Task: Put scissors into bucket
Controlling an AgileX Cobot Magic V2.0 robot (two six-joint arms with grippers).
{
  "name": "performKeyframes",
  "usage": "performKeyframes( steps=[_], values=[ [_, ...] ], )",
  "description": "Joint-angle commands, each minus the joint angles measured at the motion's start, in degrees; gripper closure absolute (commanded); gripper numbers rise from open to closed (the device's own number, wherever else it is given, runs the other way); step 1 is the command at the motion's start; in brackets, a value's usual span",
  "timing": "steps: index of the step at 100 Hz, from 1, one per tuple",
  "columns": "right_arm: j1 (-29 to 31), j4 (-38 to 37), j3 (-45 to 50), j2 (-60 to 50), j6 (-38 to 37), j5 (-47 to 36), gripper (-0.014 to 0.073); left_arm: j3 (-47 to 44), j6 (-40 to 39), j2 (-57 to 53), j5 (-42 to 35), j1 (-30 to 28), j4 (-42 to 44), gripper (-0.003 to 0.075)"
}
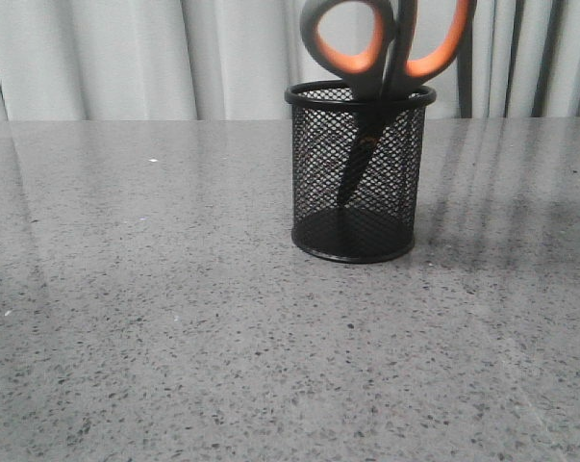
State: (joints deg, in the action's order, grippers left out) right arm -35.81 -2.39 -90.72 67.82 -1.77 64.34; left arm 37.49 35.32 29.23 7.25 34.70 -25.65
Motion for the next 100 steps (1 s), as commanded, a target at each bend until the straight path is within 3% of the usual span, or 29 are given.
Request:
performKeyframes(
  steps=[1, 23, 34, 46, 100],
  values=[
    [-0.26, -1.09, 5.89, -7.1, 0.34, -9.94, 0.0652, -3.61, -2.7, -1.43, -10.84, -1.43, -4.39, 0.074],
    [-0.26, -6.15, 38.21, -26.75, 0.34, -37.84, 0.0652, -14.88, -2.7, -4.81, -22.52, -2.22, -9.94, 0.074],
    [-0.26, -13.77, 52.95, -35.11, 0.34, -52.72, 0.0652, -17.85, -2.7, -5.23, -25.07, -2.22, -9.94, 0.074],
    [-0.15, -19.71, 63.06, -40.5, 0.34, -64.84, 0.0652, -19.55, -2.7, -5.23, -25.25, -2.22, -9.94, 0.074],
    [-0.15, -19.97, 66.51, -42.44, 0.34, -65.95, 0.0654, -20.65, -2.7, -5.23, -25.25, -2.22, -10.02, 0.074]
  ],
)
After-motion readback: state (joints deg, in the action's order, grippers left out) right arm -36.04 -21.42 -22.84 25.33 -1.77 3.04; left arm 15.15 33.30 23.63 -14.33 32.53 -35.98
